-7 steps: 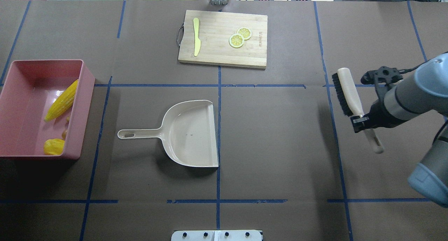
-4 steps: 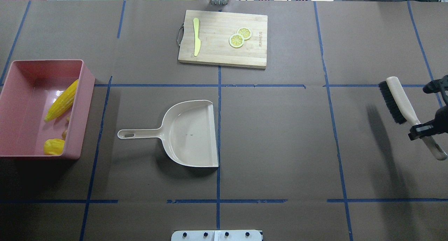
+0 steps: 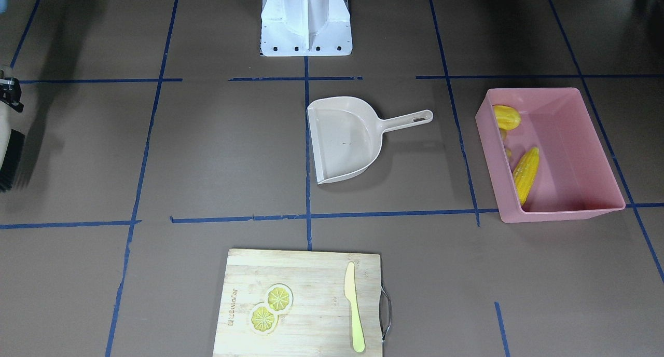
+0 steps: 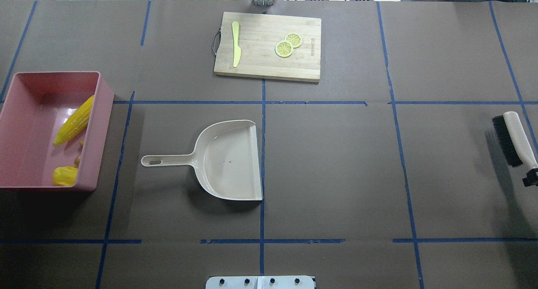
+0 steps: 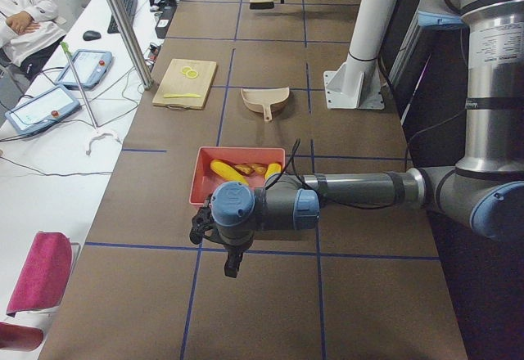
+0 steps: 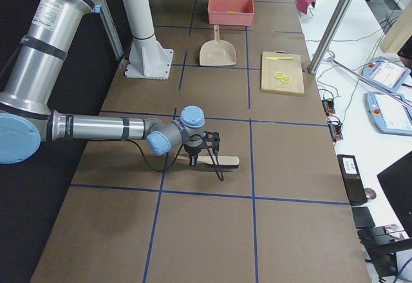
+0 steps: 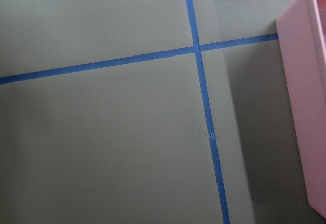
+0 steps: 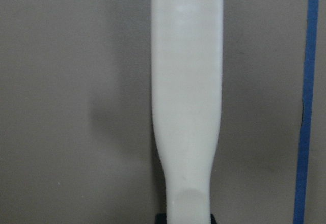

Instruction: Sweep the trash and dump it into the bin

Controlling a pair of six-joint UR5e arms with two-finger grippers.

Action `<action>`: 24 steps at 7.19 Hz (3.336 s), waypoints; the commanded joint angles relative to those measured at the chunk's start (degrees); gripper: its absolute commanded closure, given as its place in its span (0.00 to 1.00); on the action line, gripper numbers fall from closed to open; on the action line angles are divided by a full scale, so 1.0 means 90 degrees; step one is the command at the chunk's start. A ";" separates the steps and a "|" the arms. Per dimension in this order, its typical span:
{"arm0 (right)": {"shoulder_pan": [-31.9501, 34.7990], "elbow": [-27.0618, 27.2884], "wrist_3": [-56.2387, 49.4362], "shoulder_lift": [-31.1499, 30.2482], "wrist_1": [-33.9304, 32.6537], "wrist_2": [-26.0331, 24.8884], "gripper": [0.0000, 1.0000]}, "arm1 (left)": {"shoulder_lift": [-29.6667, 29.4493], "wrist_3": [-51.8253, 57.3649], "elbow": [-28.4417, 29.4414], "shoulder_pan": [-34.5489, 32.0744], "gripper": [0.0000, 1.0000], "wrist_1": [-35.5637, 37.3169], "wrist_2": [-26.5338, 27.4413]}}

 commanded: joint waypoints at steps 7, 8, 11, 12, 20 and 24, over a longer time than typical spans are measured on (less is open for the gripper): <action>-0.0149 -0.0665 0.0117 0.0366 0.0056 0.0014 0.04 | 0.0105 0.0000 -0.0235 -0.0002 0.00 -0.0020 -0.0009; -0.0149 -0.0657 0.0117 0.0377 0.0066 0.0014 0.00 | 0.0105 0.0000 -0.0293 -0.0002 0.00 -0.0020 -0.0009; 0.0403 -0.0374 -0.0097 0.0377 0.0017 -0.0006 0.00 | 0.0095 0.0000 -0.0293 -0.0002 0.00 -0.0020 0.0010; 0.0842 -0.0383 -0.0736 0.0358 -0.0051 0.0062 0.00 | 0.0105 0.0000 -0.0293 -0.0002 0.00 -0.0029 0.0010; 0.3718 0.0242 -0.4738 0.1276 -0.4466 0.0522 0.00 | 0.0261 -0.0059 -0.0313 0.0017 0.00 -0.0010 0.0518; 0.3513 0.0154 -0.4727 0.1315 -0.4436 0.0502 0.00 | 0.0251 -0.0555 -0.0264 0.0017 0.00 0.0332 0.0508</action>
